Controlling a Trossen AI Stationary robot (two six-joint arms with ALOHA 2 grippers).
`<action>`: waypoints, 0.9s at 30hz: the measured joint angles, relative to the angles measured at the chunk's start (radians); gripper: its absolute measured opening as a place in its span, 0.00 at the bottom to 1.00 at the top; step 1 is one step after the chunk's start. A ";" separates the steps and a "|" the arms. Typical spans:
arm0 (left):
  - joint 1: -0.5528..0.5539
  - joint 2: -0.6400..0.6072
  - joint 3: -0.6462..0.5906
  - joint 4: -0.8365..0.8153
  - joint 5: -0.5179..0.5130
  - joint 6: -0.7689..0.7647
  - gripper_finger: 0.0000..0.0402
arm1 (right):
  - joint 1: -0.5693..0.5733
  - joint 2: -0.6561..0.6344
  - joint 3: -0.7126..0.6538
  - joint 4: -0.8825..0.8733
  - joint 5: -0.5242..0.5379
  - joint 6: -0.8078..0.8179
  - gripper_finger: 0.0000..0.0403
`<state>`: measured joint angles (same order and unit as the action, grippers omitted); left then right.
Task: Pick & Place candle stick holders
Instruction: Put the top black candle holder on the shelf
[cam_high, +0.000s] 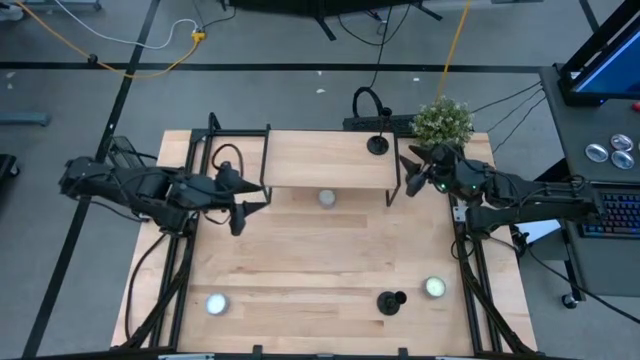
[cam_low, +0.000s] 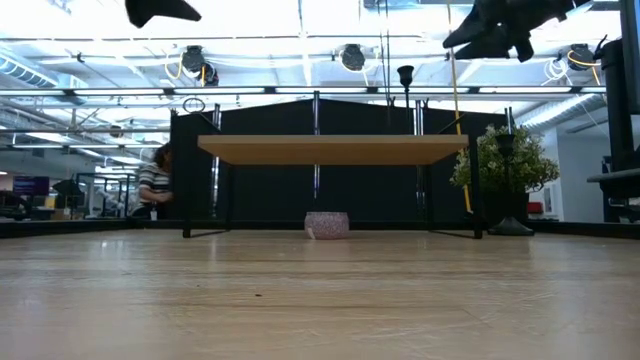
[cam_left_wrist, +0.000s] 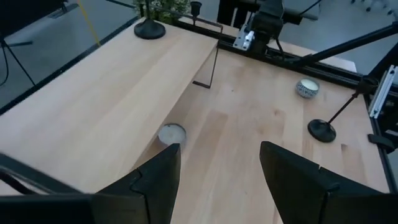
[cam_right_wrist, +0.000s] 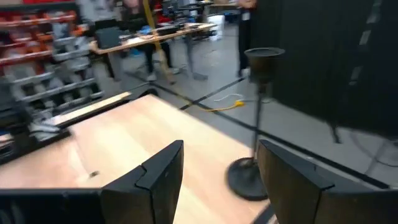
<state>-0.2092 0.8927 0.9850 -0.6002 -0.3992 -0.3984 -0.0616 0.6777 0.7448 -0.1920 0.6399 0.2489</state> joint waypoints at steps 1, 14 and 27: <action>0.000 -0.028 -0.031 0.013 0.000 -0.005 0.56 | 0.000 0.000 0.000 0.000 -0.025 0.015 0.49; -0.009 -0.438 -0.307 0.002 0.001 -0.161 0.56 | 0.000 -0.008 0.000 -0.005 -0.218 -0.209 0.49; -0.009 -0.515 -0.321 -0.138 -0.002 -0.218 0.56 | -0.013 0.069 0.235 -0.491 0.015 -0.083 0.49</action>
<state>-0.2180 0.3779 0.6643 -0.7383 -0.4011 -0.6160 -0.0741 0.7467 0.9794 -0.6826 0.6549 0.1660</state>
